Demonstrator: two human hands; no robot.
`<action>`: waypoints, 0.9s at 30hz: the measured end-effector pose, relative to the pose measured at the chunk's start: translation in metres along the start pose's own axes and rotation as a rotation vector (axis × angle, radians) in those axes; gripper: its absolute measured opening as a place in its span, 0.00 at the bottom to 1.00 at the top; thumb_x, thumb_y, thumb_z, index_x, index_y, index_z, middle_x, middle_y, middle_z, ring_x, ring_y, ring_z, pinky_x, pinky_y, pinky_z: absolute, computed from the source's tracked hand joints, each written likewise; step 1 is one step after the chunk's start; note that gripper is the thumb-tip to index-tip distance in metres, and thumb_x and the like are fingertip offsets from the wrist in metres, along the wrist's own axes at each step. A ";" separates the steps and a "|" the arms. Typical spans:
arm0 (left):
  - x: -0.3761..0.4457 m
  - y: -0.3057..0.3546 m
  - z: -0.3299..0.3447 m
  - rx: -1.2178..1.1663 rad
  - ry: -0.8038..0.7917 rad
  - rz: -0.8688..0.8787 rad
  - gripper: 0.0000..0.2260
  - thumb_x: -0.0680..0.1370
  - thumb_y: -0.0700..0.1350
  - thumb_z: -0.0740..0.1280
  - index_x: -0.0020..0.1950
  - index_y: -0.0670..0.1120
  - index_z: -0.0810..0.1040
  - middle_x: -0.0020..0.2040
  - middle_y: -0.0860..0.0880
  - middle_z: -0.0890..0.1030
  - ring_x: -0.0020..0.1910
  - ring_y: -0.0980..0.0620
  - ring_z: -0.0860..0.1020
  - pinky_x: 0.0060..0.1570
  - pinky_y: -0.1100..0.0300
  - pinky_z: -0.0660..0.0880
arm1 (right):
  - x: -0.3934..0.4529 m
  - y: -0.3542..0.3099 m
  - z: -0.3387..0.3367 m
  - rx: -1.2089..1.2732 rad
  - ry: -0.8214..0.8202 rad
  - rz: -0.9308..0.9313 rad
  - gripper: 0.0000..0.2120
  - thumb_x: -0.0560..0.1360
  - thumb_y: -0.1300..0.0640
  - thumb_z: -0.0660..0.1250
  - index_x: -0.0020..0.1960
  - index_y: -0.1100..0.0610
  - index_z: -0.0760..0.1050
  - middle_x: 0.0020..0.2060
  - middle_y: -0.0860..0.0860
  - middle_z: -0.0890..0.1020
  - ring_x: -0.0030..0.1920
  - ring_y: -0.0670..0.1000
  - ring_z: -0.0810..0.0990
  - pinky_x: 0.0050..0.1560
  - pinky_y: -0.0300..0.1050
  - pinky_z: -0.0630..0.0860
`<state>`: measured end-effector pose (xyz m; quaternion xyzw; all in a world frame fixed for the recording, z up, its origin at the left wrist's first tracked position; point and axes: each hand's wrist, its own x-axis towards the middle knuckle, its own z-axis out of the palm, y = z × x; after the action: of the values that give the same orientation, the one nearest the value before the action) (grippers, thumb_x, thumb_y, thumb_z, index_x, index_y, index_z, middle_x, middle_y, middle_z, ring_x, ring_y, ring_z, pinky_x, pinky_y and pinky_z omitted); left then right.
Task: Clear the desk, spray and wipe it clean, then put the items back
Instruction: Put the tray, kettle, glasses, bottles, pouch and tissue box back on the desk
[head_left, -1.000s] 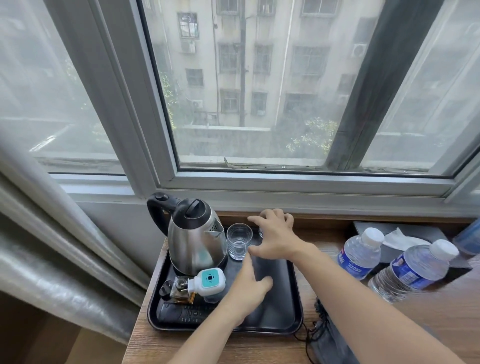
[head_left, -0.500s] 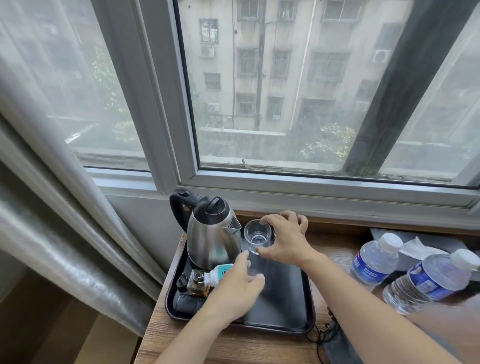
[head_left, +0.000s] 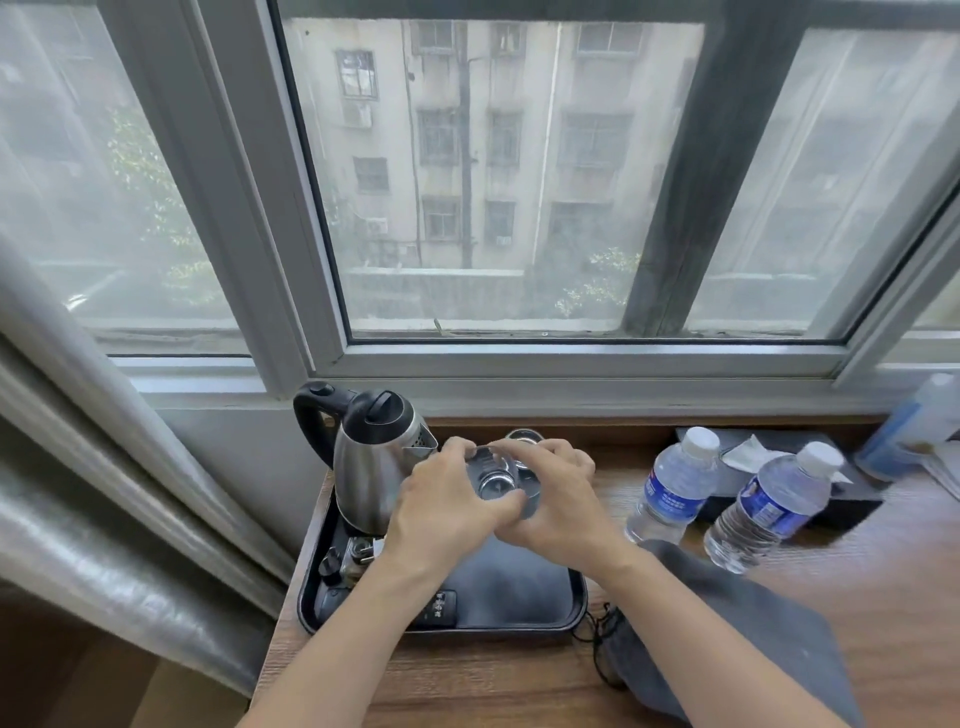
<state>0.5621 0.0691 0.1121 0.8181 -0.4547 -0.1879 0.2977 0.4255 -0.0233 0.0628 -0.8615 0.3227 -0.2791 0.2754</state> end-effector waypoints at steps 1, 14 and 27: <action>-0.002 0.000 -0.001 -0.023 0.023 0.007 0.34 0.69 0.61 0.78 0.72 0.52 0.74 0.62 0.54 0.82 0.64 0.52 0.79 0.62 0.57 0.75 | -0.004 -0.002 -0.002 0.043 0.021 -0.006 0.31 0.66 0.46 0.76 0.68 0.40 0.75 0.57 0.31 0.76 0.64 0.36 0.65 0.69 0.50 0.59; -0.016 -0.034 -0.008 -0.589 -0.144 0.247 0.29 0.67 0.40 0.78 0.66 0.54 0.77 0.62 0.58 0.81 0.60 0.51 0.82 0.55 0.50 0.84 | -0.018 0.010 -0.021 1.375 -0.282 0.609 0.31 0.76 0.45 0.73 0.71 0.62 0.74 0.64 0.67 0.78 0.55 0.63 0.79 0.43 0.48 0.78; -0.036 -0.055 0.049 -0.223 -0.284 0.180 0.37 0.79 0.39 0.68 0.84 0.54 0.56 0.79 0.61 0.61 0.78 0.66 0.58 0.75 0.72 0.52 | -0.002 0.010 -0.026 0.125 -0.163 0.235 0.30 0.66 0.54 0.80 0.67 0.46 0.78 0.57 0.41 0.80 0.54 0.38 0.79 0.58 0.39 0.75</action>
<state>0.5501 0.1071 0.0400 0.7015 -0.5398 -0.3233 0.3347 0.4033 -0.0361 0.0732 -0.8187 0.3798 -0.1936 0.3848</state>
